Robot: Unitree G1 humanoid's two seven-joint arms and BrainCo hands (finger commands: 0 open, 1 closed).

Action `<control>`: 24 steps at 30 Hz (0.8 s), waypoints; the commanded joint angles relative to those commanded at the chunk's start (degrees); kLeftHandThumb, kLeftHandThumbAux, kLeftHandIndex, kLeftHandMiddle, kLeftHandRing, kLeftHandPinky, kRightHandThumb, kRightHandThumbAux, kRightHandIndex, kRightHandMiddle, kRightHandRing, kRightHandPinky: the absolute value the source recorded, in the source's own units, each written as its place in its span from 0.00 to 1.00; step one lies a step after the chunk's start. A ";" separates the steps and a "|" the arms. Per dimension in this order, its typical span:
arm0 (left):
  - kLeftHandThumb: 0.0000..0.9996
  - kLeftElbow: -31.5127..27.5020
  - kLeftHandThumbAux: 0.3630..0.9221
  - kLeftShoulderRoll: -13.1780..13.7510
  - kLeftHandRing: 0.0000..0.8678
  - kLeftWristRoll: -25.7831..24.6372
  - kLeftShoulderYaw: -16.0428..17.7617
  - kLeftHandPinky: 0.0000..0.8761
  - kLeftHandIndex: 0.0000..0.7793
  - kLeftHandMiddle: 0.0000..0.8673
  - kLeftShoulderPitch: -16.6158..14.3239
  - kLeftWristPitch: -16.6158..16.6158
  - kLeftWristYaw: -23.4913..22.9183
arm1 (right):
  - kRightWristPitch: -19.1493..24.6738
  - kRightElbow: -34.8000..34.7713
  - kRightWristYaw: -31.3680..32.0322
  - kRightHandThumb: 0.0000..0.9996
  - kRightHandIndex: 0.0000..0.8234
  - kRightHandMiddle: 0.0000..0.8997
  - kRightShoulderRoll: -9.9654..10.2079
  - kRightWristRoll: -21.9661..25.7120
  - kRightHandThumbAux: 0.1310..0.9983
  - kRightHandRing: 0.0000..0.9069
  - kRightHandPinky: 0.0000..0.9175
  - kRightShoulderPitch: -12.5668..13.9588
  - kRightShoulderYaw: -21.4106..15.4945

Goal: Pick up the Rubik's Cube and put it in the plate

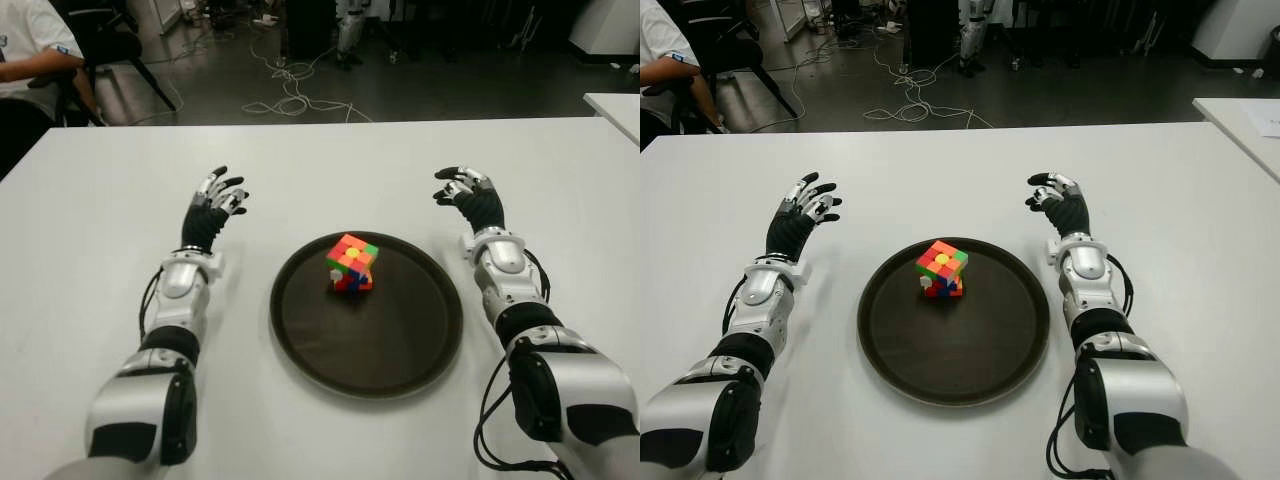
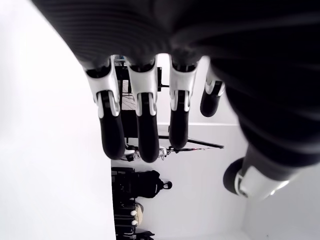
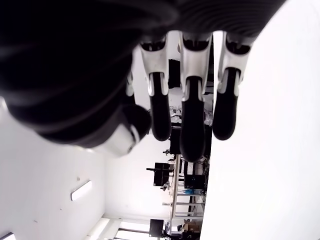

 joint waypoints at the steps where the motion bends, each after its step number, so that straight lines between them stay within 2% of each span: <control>1: 0.32 0.04 0.45 -0.01 0.32 -0.18 0.14 0.40 0.11 0.27 -0.04 0.23 -0.21 | -0.12 0.03 -0.09 0.68 0.50 0.57 -0.05 -0.14 0.69 0.63 0.71 0.04 0.15; 13: 0.31 0.11 0.42 -0.21 0.33 -0.79 0.77 0.41 0.09 0.27 -0.17 0.81 -0.61 | -0.71 0.42 -0.55 0.68 0.49 0.56 -0.39 -0.87 0.69 0.62 0.70 0.06 0.85; 24: 0.27 0.33 0.39 -0.09 0.32 0.24 0.18 0.38 0.06 0.26 -0.25 1.35 1.78 | -0.96 0.67 -0.48 0.68 0.49 0.56 -0.45 -1.00 0.69 0.62 0.70 0.08 0.66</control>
